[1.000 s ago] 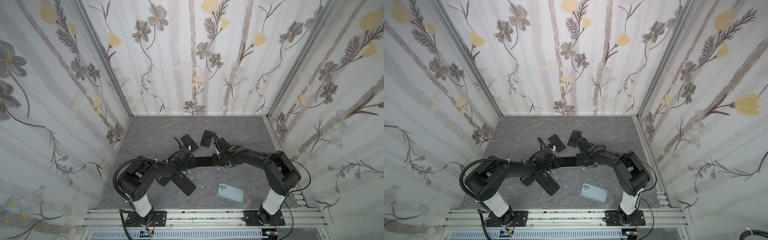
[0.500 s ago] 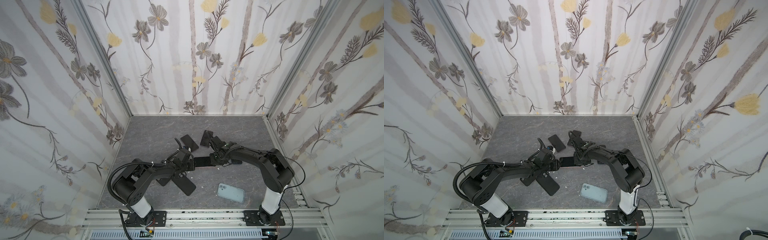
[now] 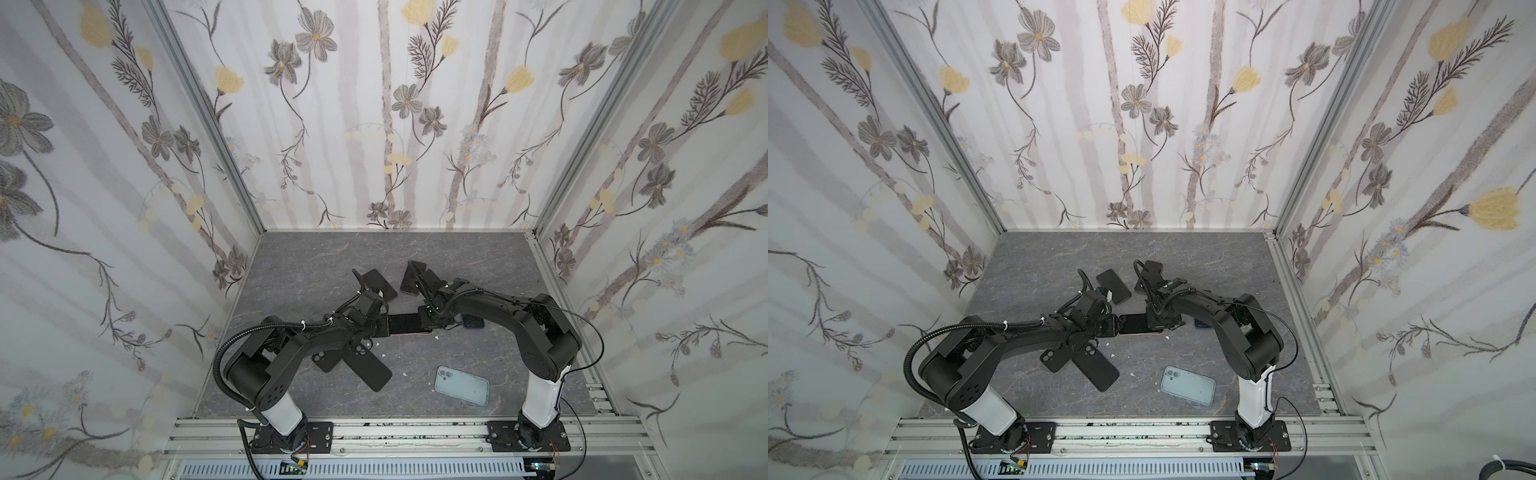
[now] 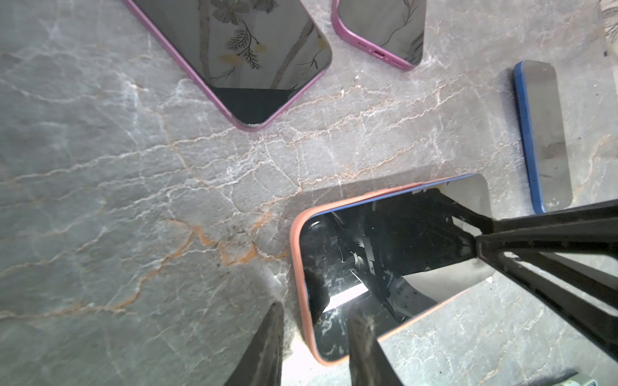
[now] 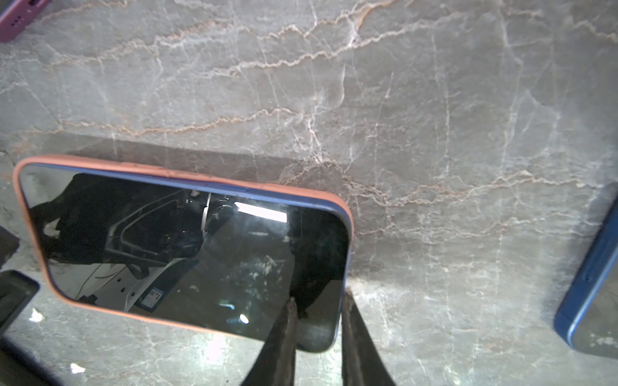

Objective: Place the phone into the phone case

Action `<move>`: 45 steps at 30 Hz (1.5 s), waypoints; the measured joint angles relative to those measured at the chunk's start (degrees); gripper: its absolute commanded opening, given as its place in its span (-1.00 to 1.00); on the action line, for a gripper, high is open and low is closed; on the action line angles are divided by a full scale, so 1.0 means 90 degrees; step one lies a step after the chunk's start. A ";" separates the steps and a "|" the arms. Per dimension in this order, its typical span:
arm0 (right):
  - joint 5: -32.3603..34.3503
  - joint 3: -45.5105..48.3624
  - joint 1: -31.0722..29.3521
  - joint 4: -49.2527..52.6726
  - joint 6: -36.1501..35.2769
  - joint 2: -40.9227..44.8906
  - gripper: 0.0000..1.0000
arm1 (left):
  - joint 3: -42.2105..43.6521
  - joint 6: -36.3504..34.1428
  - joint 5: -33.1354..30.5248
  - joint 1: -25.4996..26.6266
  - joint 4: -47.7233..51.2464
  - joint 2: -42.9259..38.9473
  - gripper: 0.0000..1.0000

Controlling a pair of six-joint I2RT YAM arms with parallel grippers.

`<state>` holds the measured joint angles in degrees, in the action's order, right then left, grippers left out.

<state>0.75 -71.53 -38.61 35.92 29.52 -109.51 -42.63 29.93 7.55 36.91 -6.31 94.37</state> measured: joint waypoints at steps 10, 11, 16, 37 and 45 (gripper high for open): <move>0.0032 0.0291 -0.0005 -0.0299 -0.0097 -0.0034 -0.63 | 0.0189 0.0002 -0.0053 0.0000 -0.0636 0.0311 -0.39; 0.0032 0.0304 -0.0005 -0.0313 -0.0119 -0.0034 -0.62 | 0.0211 0.0002 -0.0063 0.0000 -0.0695 0.0323 -0.39; 0.0029 0.0294 -0.0007 -0.0313 -0.0124 -0.0034 -0.54 | 0.0245 0.0000 -0.0126 0.0002 -0.0736 0.0267 -0.39; -0.0600 -0.0823 0.0639 0.0372 -0.0527 0.0112 -0.59 | -0.0646 -0.0180 -0.0192 -0.0306 0.0617 0.0005 -0.36; -0.0738 -0.1025 0.0748 0.0449 -0.0750 -0.0357 -0.66 | -0.0716 -0.0158 -0.0136 -0.0333 0.0631 0.0347 -0.52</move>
<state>-5.89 -80.75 -31.88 39.97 22.76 -112.73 -49.08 28.51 6.33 33.91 -0.62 97.49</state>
